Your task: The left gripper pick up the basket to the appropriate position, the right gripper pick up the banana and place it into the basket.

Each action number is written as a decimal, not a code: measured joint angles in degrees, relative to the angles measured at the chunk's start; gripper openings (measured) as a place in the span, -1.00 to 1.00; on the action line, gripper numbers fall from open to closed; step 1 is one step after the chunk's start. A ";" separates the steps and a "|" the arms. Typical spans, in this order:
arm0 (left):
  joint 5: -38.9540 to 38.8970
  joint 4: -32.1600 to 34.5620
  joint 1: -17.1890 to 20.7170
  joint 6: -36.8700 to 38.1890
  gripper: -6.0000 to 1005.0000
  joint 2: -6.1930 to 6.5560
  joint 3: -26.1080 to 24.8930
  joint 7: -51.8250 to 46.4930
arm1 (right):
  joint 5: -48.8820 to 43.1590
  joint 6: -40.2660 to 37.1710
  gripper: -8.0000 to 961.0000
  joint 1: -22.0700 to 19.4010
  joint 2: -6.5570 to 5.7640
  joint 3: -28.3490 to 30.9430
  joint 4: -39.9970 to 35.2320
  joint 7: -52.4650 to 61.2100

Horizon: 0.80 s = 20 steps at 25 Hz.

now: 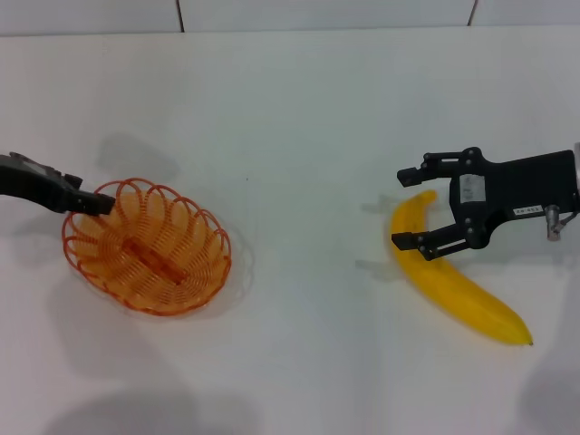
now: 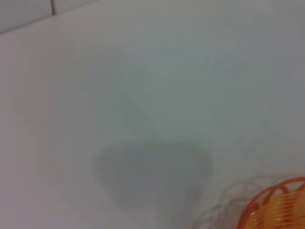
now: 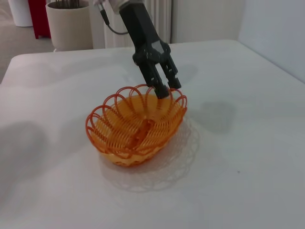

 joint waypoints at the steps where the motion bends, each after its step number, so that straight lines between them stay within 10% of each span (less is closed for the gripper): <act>1: 0.32 -0.33 -0.19 -0.51 0.35 -0.16 0.00 0.06 | -0.04 0.00 0.88 0.03 0.00 0.00 0.01 0.00; 20: 0.92 -3.10 -1.53 -2.28 0.32 -1.17 1.29 0.63 | -0.22 -0.44 0.88 0.46 0.00 0.00 0.13 0.19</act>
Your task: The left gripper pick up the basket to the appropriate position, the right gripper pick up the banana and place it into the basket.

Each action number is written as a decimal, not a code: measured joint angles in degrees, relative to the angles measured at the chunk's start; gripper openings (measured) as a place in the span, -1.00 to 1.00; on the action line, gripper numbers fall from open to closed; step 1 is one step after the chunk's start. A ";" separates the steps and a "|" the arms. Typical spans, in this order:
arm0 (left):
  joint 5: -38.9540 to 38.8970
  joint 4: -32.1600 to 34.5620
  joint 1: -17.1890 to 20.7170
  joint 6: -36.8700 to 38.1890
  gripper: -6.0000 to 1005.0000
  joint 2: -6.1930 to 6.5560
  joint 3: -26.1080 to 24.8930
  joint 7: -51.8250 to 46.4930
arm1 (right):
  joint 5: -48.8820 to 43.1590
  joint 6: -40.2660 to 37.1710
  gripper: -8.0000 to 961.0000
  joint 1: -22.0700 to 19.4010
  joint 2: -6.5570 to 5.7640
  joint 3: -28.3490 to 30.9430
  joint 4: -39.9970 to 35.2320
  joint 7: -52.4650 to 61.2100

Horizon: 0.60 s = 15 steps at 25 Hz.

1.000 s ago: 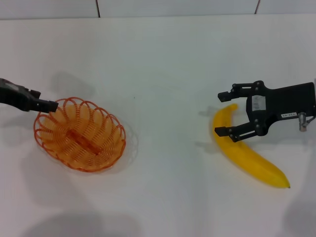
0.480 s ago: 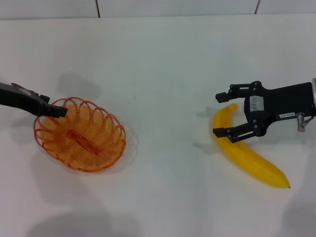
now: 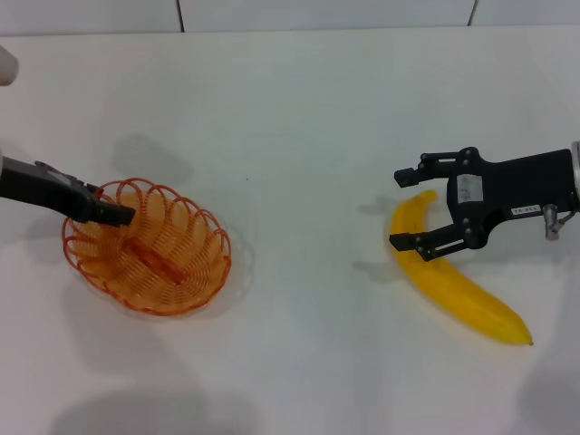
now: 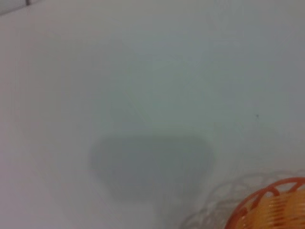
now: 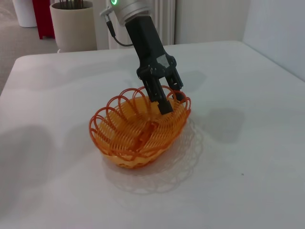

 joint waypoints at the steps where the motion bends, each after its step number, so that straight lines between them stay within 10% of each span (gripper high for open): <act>1: 0.06 -0.18 -0.07 -0.15 0.31 0.00 0.14 0.00 | 0.00 0.00 0.88 0.00 0.00 0.00 0.00 0.02; 8: 0.61 -0.25 -0.11 -0.38 0.24 0.02 0.11 -0.37 | 0.00 0.00 0.88 -0.02 0.00 0.03 0.00 0.09; 15: 0.61 -0.25 -0.09 -0.46 -0.26 0.32 0.16 -0.58 | -0.01 0.19 0.88 -0.05 0.00 0.20 0.00 0.86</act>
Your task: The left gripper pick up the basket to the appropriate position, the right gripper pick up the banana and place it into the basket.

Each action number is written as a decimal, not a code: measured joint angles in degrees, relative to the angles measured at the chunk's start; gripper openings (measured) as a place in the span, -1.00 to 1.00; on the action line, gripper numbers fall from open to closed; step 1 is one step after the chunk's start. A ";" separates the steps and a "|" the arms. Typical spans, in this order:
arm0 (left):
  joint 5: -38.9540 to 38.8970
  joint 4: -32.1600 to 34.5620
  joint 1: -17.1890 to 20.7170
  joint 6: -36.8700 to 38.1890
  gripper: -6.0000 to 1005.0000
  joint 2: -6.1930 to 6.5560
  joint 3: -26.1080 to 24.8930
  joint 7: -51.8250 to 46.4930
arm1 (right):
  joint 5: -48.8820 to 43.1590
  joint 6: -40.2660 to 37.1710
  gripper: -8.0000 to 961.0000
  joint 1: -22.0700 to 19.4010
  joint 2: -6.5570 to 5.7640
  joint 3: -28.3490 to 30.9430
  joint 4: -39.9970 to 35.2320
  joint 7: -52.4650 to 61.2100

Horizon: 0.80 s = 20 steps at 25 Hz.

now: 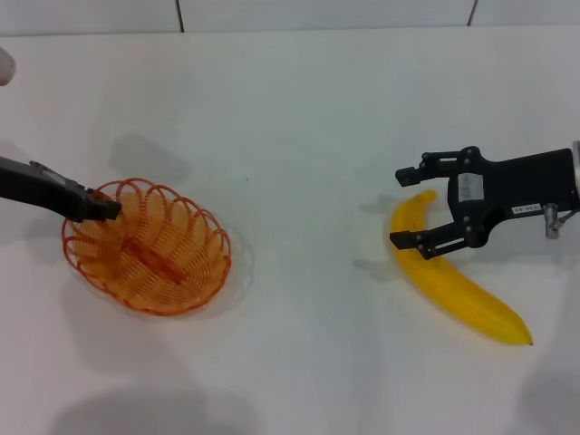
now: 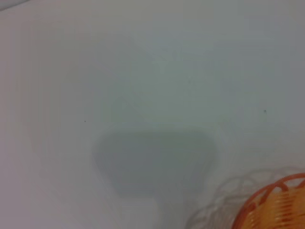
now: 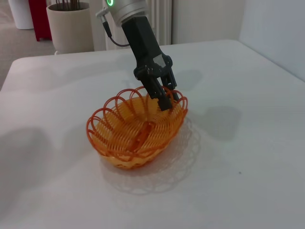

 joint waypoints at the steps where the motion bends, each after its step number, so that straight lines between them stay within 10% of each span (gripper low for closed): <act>1: 0.00 0.04 0.00 0.00 -0.27 0.00 0.00 0.15 | 0.00 0.04 0.88 0.00 0.00 0.00 0.00 0.04; 20: -2.80 11.10 2.38 7.95 -0.84 -1.47 0.41 1.59 | 0.00 0.10 0.88 -0.33 0.00 0.04 -0.04 0.53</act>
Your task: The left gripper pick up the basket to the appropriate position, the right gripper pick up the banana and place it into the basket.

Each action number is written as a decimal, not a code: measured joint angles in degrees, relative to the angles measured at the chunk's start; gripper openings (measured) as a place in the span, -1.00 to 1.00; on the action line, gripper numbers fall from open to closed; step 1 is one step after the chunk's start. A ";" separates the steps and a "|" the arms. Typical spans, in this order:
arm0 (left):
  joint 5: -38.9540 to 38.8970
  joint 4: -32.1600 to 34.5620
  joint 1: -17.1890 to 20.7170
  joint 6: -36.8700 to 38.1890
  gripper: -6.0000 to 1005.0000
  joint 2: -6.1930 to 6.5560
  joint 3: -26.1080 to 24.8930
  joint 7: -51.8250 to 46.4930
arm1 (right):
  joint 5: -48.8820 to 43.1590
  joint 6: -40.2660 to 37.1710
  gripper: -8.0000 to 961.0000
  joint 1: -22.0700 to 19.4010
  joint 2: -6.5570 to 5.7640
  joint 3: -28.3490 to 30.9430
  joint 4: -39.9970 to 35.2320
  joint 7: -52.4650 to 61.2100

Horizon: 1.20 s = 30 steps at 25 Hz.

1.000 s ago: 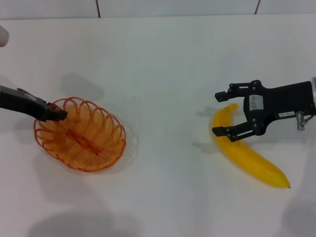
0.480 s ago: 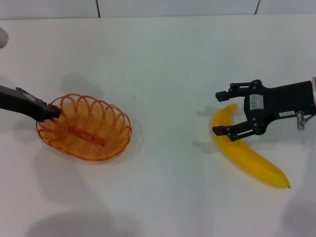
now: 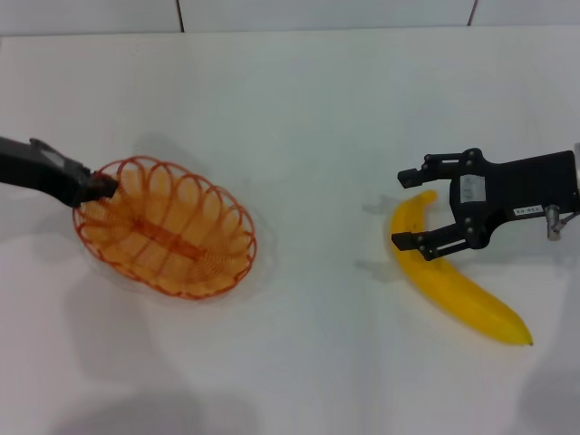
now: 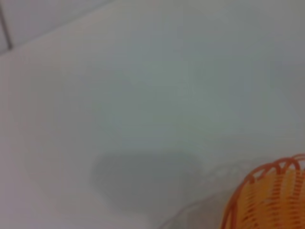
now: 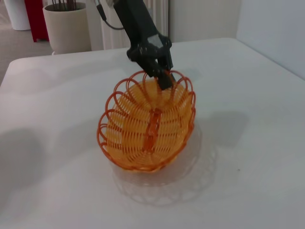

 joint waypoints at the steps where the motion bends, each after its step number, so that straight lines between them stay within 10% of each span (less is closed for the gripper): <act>1: -1.05 1.12 0.34 0.87 -0.84 -0.12 0.09 0.08 | 0.00 -0.04 0.88 -0.01 0.00 0.01 -0.03 0.01; 30: -18.29 -14.45 -4.16 -9.94 -0.87 0.18 -1.74 3.28 | 0.54 -0.29 0.88 0.35 -0.06 0.21 -0.49 1.40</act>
